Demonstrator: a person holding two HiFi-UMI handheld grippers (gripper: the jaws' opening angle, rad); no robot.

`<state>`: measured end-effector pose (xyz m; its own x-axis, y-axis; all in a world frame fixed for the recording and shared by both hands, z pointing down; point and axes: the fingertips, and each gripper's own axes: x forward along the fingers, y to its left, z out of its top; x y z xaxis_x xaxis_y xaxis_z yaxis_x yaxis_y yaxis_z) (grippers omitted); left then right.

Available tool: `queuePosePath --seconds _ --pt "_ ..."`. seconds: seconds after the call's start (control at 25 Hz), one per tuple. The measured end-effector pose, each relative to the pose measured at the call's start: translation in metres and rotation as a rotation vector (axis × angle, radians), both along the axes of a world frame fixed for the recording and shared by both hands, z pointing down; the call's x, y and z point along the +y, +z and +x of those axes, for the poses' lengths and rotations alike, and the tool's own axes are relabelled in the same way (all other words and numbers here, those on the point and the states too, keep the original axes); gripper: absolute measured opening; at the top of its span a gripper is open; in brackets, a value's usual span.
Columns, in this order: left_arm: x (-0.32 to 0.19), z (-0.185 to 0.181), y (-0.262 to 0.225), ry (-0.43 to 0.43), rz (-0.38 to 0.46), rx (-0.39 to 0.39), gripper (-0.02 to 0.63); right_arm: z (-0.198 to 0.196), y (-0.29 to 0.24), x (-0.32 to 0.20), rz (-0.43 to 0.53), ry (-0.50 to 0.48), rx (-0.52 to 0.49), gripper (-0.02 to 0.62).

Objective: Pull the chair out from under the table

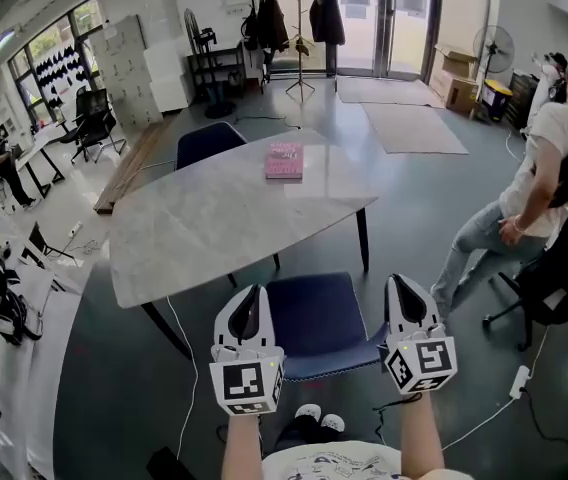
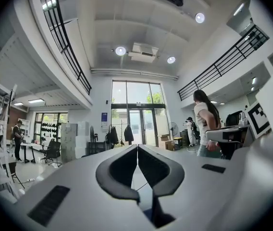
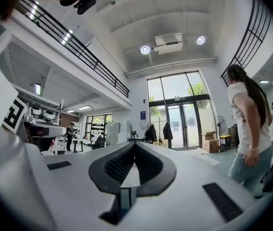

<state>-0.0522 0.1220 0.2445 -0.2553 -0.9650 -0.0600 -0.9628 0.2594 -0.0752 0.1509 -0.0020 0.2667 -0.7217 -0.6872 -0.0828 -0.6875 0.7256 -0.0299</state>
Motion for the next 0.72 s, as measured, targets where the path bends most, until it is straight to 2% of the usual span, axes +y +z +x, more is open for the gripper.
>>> queuePosePath --seconds 0.72 --pt "-0.015 -0.006 0.003 0.013 -0.012 -0.005 0.02 -0.003 0.006 -0.015 -0.021 0.023 0.021 0.005"
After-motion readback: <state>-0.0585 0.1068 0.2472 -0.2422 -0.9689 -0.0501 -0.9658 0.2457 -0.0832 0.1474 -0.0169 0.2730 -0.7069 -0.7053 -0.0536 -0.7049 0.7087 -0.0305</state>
